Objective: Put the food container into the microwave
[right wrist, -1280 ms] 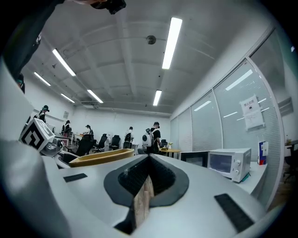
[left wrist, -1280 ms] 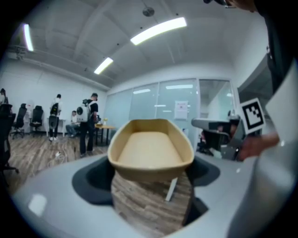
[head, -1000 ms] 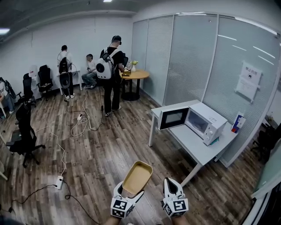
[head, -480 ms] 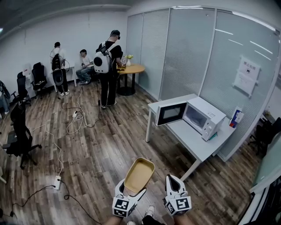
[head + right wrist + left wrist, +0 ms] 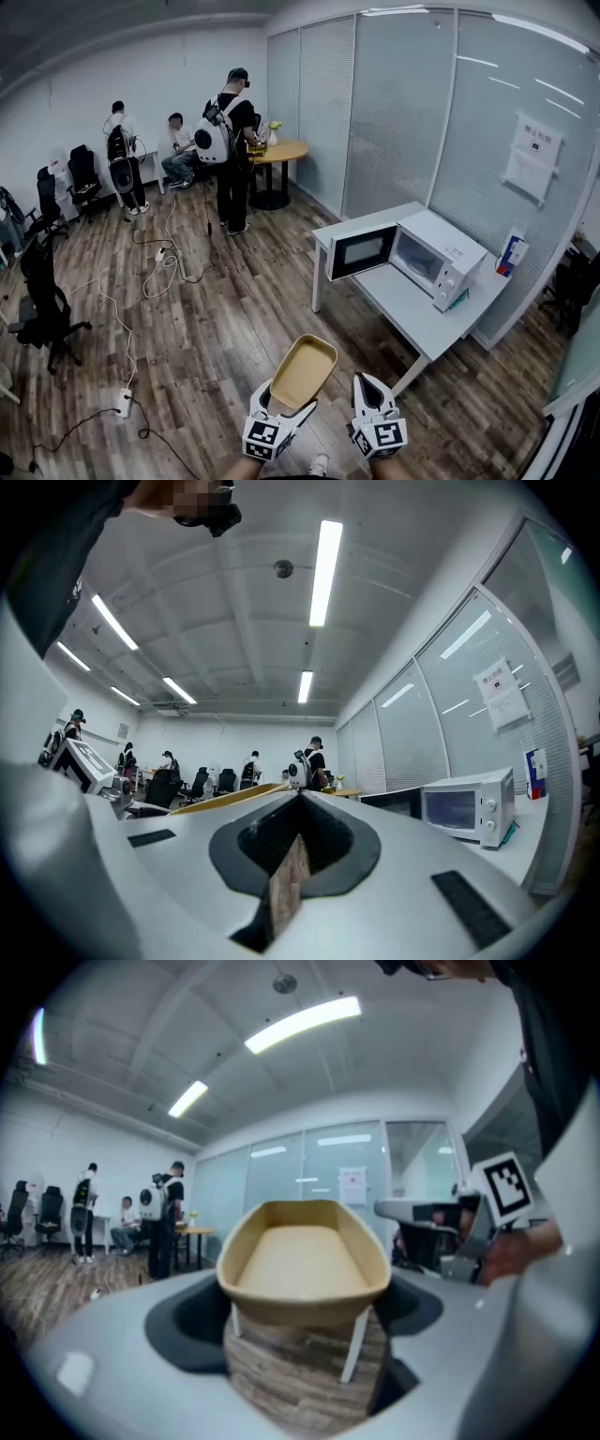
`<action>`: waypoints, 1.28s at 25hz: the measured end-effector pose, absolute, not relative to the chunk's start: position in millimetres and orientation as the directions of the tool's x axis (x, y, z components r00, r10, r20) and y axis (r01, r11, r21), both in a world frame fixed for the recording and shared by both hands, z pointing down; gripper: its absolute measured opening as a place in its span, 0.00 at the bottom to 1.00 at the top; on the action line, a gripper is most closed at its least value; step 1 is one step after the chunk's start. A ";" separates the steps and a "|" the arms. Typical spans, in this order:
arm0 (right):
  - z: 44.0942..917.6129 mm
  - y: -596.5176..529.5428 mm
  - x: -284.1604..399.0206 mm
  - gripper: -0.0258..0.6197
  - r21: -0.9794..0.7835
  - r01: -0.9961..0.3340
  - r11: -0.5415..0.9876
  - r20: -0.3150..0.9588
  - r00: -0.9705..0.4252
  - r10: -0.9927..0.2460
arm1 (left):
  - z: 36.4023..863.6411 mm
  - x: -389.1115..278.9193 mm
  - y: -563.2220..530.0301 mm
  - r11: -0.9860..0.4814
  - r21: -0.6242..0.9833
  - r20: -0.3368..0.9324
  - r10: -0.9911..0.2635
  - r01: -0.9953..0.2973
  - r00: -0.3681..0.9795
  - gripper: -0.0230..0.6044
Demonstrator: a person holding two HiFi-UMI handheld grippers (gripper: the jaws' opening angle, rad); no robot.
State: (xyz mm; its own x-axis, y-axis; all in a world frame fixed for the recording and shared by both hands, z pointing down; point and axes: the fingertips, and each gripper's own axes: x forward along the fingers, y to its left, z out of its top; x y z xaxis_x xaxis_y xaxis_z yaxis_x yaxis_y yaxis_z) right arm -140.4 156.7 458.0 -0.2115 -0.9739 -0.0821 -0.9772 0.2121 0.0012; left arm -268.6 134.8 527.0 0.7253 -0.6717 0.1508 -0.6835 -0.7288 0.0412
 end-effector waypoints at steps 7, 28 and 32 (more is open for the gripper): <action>462.1 114.8 -81.7 0.05 0.016 -0.977 0.214 -0.070 -0.214 -0.974 | 524.6 -219.4 89.2 -0.728 0.033 0.147 -0.674 -0.684 0.724 0.79; 461.8 32.7 -23.6 0.05 0.020 -0.986 0.163 -0.095 -0.164 -0.982 | 525.1 -147.2 1.3 -0.775 0.043 0.158 -0.618 -0.631 0.770 0.79; 455.4 3.9 -32.4 0.05 0.088 -0.986 0.145 -0.094 -0.153 -0.984 | 522.5 -148.2 -32.3 -0.786 0.080 0.158 -0.597 -0.612 0.787 0.79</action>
